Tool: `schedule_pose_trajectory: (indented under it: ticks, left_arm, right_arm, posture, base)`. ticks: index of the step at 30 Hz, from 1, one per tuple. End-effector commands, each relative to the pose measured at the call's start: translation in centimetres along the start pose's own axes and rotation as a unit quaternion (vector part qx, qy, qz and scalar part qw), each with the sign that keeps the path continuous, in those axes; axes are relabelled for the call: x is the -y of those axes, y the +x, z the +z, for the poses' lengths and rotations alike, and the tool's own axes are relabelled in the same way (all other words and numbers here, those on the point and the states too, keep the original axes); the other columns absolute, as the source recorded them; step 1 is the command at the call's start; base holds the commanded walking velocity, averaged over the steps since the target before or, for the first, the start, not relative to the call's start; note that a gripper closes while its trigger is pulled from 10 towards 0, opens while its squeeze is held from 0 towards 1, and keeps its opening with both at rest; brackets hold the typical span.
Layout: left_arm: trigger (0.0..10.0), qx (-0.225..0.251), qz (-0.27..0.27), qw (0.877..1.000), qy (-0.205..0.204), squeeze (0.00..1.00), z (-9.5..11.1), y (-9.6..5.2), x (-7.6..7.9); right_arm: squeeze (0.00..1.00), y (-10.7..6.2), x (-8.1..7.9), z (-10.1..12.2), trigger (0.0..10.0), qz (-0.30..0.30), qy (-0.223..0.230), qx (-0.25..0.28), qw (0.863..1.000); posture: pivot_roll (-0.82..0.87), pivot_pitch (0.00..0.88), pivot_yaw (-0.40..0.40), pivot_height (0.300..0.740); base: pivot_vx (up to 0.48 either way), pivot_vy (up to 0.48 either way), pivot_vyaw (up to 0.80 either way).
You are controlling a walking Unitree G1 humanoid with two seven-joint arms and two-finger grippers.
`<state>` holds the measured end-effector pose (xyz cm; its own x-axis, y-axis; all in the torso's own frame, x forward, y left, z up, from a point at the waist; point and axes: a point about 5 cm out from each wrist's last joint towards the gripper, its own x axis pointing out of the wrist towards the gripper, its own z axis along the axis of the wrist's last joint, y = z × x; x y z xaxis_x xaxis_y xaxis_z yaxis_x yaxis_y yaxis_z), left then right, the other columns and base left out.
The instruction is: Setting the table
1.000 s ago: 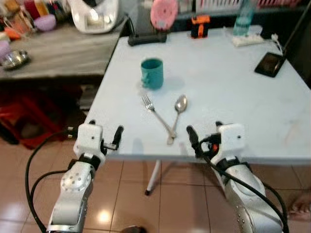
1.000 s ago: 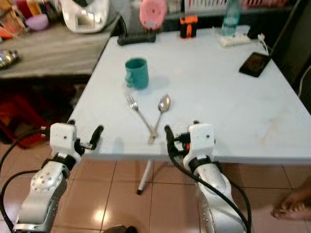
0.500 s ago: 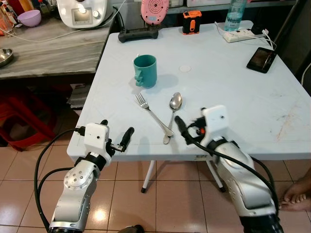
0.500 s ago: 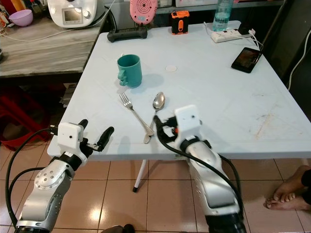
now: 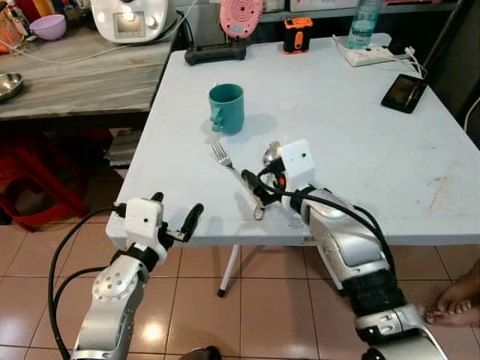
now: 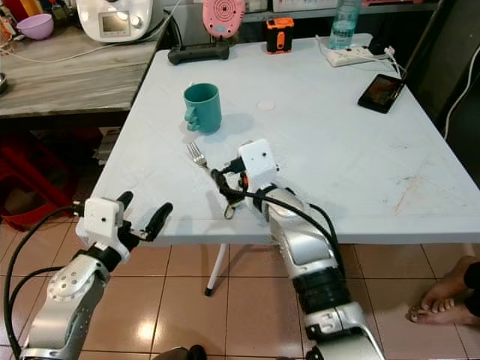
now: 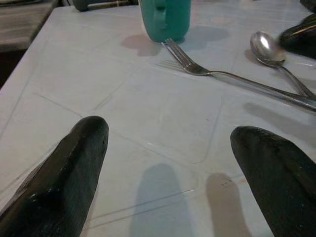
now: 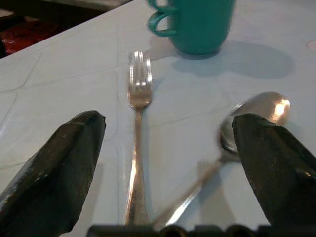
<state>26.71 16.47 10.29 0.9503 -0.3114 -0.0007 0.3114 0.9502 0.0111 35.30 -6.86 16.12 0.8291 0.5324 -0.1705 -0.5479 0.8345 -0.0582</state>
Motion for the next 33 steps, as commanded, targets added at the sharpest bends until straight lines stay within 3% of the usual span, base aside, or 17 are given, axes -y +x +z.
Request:
schedule_pose_trajectory:
  ticks: [1, 11, 23, 24, 25, 26, 27, 33]
  left_arm:
    - [10.0, -0.003, 0.013, 1.0, -0.001, 0.0, 0.1, -0.5, -0.4]
    - [10.0, -0.011, 0.024, 1.0, -0.004, 0.0, 0.0, -1.9, -0.3]
    - [10.0, -0.017, 0.029, 0.999, 0.003, 0.0, 0.2, -2.2, -0.3]
    - [10.0, -0.017, 0.029, 0.999, 0.003, 0.0, 0.2, -2.2, -0.3]
    - [10.0, -0.018, 0.029, 0.999, 0.003, 0.0, 0.2, -2.2, -0.3]
    - [10.0, -0.018, 0.029, 0.999, 0.003, 0.0, 0.1, -2.3, -0.3]
    - [10.0, -0.019, 0.03, 0.999, 0.003, 0.0, 0.1, -2.3, -0.3]
    - [10.0, -0.019, 0.026, 0.999, -0.002, 0.0, 0.2, -2.3, -0.2]
  right_arm:
    - [0.0, 0.6, -0.6, 0.3, 10.0, 0.021, -0.003, 0.004, 1.0]
    - [0.0, 2.3, -0.7, 0.1, 10.0, 0.045, -0.014, -0.02, 0.999]
    - [0.0, 3.2, -0.9, -0.5, 10.0, 0.072, -0.021, -0.028, 0.997]
    - [0.0, 3.3, -0.9, -0.5, 7.2, 0.071, -0.021, -0.029, 0.997]
    - [0.0, 3.3, -0.9, -0.5, 7.2, 0.072, -0.021, -0.03, 0.997]
    - [0.0, 3.3, -0.9, -0.6, 1.2, 0.074, -0.021, -0.032, 0.997]
    - [0.0, 3.4, -1.0, -0.6, 0.0, 0.076, -0.021, -0.034, 0.996]
    - [0.0, 3.6, -1.1, -1.8, 0.0, 0.071, -0.021, -0.074, 0.994]
  posture:
    - [-0.07, 0.142, 0.065, 0.74]
    - [-0.03, 0.172, 0.052, 0.74]
    - [-0.01, 0.182, 0.056, 0.74]
    - [-0.01, 0.182, 0.056, 0.74]
    - [-0.01, 0.182, 0.056, 0.74]
    - [-0.01, 0.183, 0.055, 0.74]
    - [-0.01, 0.183, 0.055, 0.74]
    - [-0.01, 0.184, 0.053, 0.74]
  base:
    - [0.0, 0.0, 0.0]
    - [0.0, 0.0, 0.0]
    - [0.0, 0.0, 0.0]
    - [0.0, 0.0, 0.0]
    - [0.0, 0.0, 0.0]
    - [0.0, 0.0, 0.0]
    - [0.0, 0.0, 0.0]
    - [0.0, 0.0, 0.0]
